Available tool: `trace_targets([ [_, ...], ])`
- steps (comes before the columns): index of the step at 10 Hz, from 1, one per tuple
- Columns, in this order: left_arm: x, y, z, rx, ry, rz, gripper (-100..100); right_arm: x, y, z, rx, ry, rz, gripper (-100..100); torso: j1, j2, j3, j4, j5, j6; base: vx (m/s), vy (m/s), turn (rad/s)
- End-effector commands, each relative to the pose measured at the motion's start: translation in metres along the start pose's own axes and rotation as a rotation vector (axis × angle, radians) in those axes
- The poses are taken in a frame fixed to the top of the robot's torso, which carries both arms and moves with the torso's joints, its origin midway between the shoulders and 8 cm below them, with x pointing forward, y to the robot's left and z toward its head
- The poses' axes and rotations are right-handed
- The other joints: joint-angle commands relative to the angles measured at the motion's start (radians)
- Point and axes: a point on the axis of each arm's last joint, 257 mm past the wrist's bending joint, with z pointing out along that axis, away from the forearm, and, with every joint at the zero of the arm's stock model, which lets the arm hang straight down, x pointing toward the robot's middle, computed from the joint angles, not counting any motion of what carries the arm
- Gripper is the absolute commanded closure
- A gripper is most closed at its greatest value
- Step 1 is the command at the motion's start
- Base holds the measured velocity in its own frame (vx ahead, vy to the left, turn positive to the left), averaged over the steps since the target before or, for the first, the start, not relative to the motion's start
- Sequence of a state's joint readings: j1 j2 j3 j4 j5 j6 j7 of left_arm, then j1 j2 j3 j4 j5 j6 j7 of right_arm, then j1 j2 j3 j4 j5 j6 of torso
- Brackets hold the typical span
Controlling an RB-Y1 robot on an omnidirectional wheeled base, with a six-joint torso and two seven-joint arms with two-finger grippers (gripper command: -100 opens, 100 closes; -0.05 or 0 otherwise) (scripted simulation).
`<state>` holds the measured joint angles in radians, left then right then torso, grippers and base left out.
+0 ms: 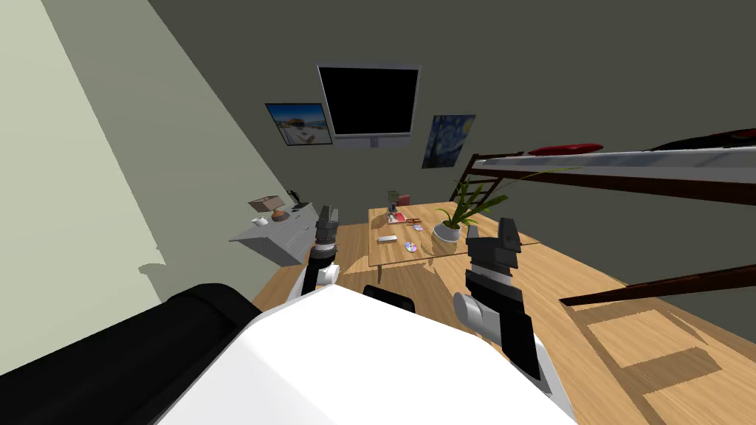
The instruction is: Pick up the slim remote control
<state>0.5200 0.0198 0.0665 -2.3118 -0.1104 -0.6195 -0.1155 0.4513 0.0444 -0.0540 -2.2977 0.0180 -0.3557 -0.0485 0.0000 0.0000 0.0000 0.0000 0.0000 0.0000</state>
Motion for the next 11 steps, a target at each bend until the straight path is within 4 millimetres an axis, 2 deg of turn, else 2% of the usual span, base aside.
trace_targets([
  [1, 0.004, 0.013, 0.0, -0.026, 0.034, -0.014, -100, 0.0, 0.0, 0.0, 0.0, 0.0, 0.0, 0, 0.0, 0.0, 0.0, 0.0, 0.0, 0.0, -0.03, -0.063, -0.15],
  [3, 0.007, 0.033, 0.0, -0.072, 0.064, -0.036, -100, 0.0, 0.0, 0.0, 0.0, 0.0, 0.0, 0, -0.008, 0.003, 0.001, 0.001, -0.002, 0.0, -0.037, -0.144, -0.129],
  [6, 0.007, 0.075, -0.001, -0.172, 0.101, -0.084, -100, 0.0, 0.0, 0.0, 0.0, 0.0, 0.0, 0, -0.011, 0.0, 0.0, 0.0, -0.003, 0.001, 0.002, -0.172, -0.21],
  [7, 0.008, 0.078, -0.002, -0.18, 0.102, -0.084, -100, 0.0, 0.0, 0.0, 0.0, 0.0, 0.0, 0, -0.011, 0.0, 0.0, 0.0, -0.003, 0.0, 0.012, -0.118, -0.062],
  [8, 0.007, 0.096, -0.004, -0.228, 0.111, -0.103, -100, 0.0, 0.0, 0.0, 0.0, 0.0, 0.0, 0, -0.008, 0.0, 0.0, 0.0, -0.002, 0.0, 0.028, -0.129, -0.169],
  [9, 0.007, 0.096, -0.004, -0.228, 0.111, -0.103, -100, 0.0, 0.0, 0.0, 0.0, 0.0, 0.0, 0, -0.009, -0.001, -0.001, 0.0, -0.002, 0.0, 0.035, -0.103, -0.085],
  [11, 0.002, 0.132, -0.009, -0.318, 0.122, -0.144, -100, 0.0, 0.0, 0.0, 0.0, 0.0, 0.0, 0, -0.008, -0.001, -0.001, 0.0, -0.002, 0.0, 0.034, -0.136, -0.261],
])
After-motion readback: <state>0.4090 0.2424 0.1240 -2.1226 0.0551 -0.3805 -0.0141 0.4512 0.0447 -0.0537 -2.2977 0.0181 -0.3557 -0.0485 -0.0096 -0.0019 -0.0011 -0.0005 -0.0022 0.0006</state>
